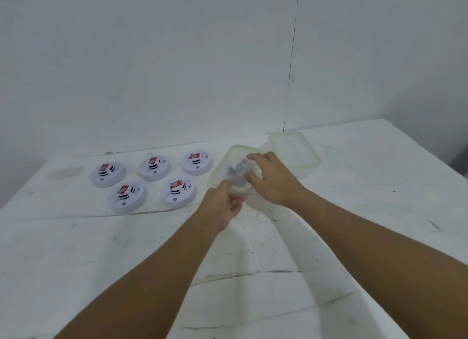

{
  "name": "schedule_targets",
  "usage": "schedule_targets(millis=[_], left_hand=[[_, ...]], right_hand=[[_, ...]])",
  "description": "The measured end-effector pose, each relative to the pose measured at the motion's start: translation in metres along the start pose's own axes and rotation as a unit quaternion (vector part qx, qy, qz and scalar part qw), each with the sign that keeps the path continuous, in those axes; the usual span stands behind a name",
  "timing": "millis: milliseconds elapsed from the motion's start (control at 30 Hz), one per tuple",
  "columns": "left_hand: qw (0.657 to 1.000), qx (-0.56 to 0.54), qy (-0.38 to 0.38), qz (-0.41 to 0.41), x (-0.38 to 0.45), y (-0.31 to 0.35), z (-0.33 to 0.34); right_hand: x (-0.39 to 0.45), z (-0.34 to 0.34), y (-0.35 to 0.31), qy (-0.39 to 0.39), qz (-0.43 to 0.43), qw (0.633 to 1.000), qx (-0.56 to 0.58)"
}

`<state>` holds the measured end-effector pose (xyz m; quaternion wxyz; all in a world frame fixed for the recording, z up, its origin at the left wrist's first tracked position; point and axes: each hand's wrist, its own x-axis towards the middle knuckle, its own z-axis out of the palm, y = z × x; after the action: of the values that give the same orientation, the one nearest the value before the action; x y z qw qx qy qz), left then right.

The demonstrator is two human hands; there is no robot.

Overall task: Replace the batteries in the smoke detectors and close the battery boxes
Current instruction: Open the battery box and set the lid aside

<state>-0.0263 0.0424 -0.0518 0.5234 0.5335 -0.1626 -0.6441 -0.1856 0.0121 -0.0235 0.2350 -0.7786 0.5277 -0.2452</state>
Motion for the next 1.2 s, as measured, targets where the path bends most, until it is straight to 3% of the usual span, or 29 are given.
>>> schedule_targets(millis=[200,333,433,567,700,833,1033,1200], left_hand=[[0.996,0.086,0.006,-0.011,-0.034,0.013,-0.054],[0.989,0.146,-0.002,-0.03,-0.051,0.025,-0.095],[0.983,0.172,-0.017,-0.064,-0.06,0.034,-0.128],[0.971,0.228,-0.022,-0.067,-0.066,0.042,-0.155],[0.97,0.236,0.037,0.032,-0.061,0.028,-0.158],[0.976,0.195,0.036,0.086,-0.061,0.012,-0.161],[0.973,0.213,0.032,0.086,-0.061,0.02,-0.162],[0.986,0.162,0.027,0.019,-0.056,0.028,-0.16]], right_hand=[[-0.02,0.024,0.0,0.039,0.11,0.985,0.13],[-0.033,0.037,-0.004,0.01,0.212,0.927,0.31],[-0.045,0.047,-0.008,-0.022,0.244,0.896,0.372],[-0.049,0.055,-0.021,-0.067,0.25,0.878,0.402],[-0.046,0.062,-0.033,-0.069,0.241,0.884,0.395],[-0.053,0.069,-0.03,-0.048,0.217,0.875,0.43],[-0.05,0.069,-0.026,-0.065,0.223,0.856,0.462],[-0.047,0.071,-0.025,-0.076,0.224,0.854,0.463]])
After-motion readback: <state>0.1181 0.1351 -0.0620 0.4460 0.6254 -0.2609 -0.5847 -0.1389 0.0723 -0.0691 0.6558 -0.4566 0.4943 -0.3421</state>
